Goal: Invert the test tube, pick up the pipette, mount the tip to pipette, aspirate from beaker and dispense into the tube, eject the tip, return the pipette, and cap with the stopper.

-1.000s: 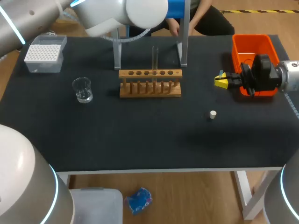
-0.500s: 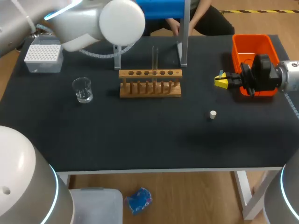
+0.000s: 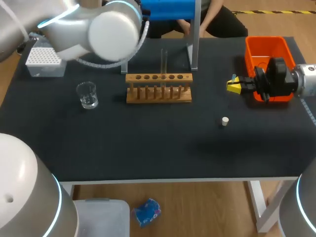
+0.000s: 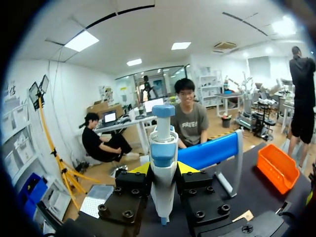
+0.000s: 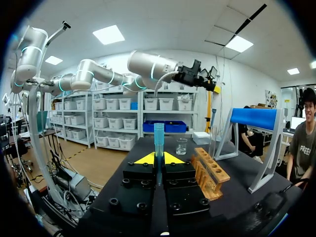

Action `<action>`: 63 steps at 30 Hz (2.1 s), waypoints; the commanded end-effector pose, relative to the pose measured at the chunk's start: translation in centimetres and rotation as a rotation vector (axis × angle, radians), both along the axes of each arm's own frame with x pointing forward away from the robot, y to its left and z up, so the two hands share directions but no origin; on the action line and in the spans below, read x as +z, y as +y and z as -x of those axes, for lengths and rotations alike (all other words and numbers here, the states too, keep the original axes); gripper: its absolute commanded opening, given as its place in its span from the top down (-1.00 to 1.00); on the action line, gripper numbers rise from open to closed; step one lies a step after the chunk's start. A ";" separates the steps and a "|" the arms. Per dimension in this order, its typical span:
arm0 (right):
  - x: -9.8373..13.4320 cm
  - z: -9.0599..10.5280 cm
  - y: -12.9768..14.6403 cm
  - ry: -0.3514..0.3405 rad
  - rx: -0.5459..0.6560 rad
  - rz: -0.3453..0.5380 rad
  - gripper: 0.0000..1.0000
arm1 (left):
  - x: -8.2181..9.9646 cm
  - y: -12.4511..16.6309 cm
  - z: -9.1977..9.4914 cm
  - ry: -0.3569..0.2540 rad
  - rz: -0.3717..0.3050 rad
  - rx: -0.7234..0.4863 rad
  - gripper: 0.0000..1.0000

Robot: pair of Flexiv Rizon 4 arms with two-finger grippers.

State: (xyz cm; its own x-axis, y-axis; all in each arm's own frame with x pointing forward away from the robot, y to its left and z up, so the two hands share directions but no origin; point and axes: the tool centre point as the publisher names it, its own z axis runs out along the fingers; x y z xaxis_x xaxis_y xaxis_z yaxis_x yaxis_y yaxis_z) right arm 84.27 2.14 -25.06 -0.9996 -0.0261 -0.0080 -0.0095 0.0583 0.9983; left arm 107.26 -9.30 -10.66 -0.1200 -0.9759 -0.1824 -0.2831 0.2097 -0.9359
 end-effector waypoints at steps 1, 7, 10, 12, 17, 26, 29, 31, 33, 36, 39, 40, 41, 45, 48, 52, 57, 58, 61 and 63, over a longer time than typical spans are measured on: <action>0.1 0.1 0.0 -0.001 -0.002 0.003 1.00 | 0.6 3.6 3.7 -0.016 0.038 -0.163 1.00; 0.1 0.1 0.0 -0.001 -0.002 0.003 1.00 | 1.2 3.6 6.8 0.008 0.073 -0.379 1.00; 0.1 0.1 0.0 -0.001 -0.002 0.003 1.00 | 1.2 3.6 6.8 0.008 0.073 -0.379 1.00; 0.1 0.1 0.0 -0.001 -0.002 0.003 1.00 | 1.2 3.6 6.8 0.008 0.073 -0.379 1.00; 0.1 0.1 0.0 -0.001 -0.002 0.003 1.00 | 1.2 3.6 6.8 0.008 0.073 -0.379 1.00; 0.1 0.1 0.0 -0.001 -0.002 0.003 1.00 | 1.4 2.9 7.3 0.005 0.041 -0.490 1.00; 0.1 0.1 0.0 -0.001 -0.002 0.003 1.00 | 1.2 2.6 9.1 0.025 0.026 -0.534 1.00; 0.1 0.1 0.0 -0.001 -0.002 0.003 1.00 | 1.2 2.7 10.4 0.010 0.046 -0.548 1.00; 0.1 0.1 0.0 -0.001 -0.002 0.003 1.00 | 1.4 2.6 11.6 0.008 0.067 -0.556 1.00; 0.1 0.1 0.0 -0.001 -0.002 0.003 1.00 | 1.8 2.3 13.4 -0.005 0.096 -0.577 1.00; 0.1 0.1 0.0 -0.001 -0.002 0.003 1.00 | 2.3 1.1 14.9 0.000 0.119 -0.622 1.00; 0.1 0.1 0.0 -0.001 -0.002 0.003 1.00 | 2.4 0.7 15.3 0.005 0.124 -0.637 1.00; 0.1 0.1 0.0 -0.001 -0.002 0.003 1.00 | 2.6 0.3 15.6 0.012 0.108 -0.663 1.00; 0.1 0.1 0.0 -0.001 -0.002 0.003 1.00 | 3.0 -1.7 16.8 0.064 0.101 -0.784 1.00; 0.1 0.1 0.0 -0.001 -0.002 0.003 1.00 | 3.1 -2.4 17.0 0.093 0.094 -0.835 1.00; 0.1 0.1 0.0 -0.001 -0.002 0.003 1.00 | 3.1 -2.4 17.0 0.093 0.094 -0.835 1.00; 0.1 0.1 0.0 -0.001 -0.002 0.003 1.00 | 3.1 -2.4 17.0 0.093 0.094 -0.835 1.00; 0.1 0.1 0.0 -0.001 -0.002 0.003 1.00 | 3.1 -2.4 17.0 0.093 0.094 -0.835 1.00; 0.1 0.1 0.0 -0.001 -0.002 0.003 1.00 | 3.1 -2.4 17.0 0.093 0.094 -0.835 1.00; 0.1 0.1 0.0 -0.001 -0.002 0.003 1.00 | 3.1 -3.0 16.9 0.081 0.104 -0.884 1.00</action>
State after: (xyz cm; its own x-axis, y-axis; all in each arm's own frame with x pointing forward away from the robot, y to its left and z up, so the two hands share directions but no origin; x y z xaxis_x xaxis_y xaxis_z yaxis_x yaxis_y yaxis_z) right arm 84.27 2.15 -25.06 -0.9996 -0.0262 -0.0080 -0.0095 0.0582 0.9983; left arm 90.13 -12.17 -7.64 -0.7051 -0.6984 -0.1226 -0.1423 0.3088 -0.9404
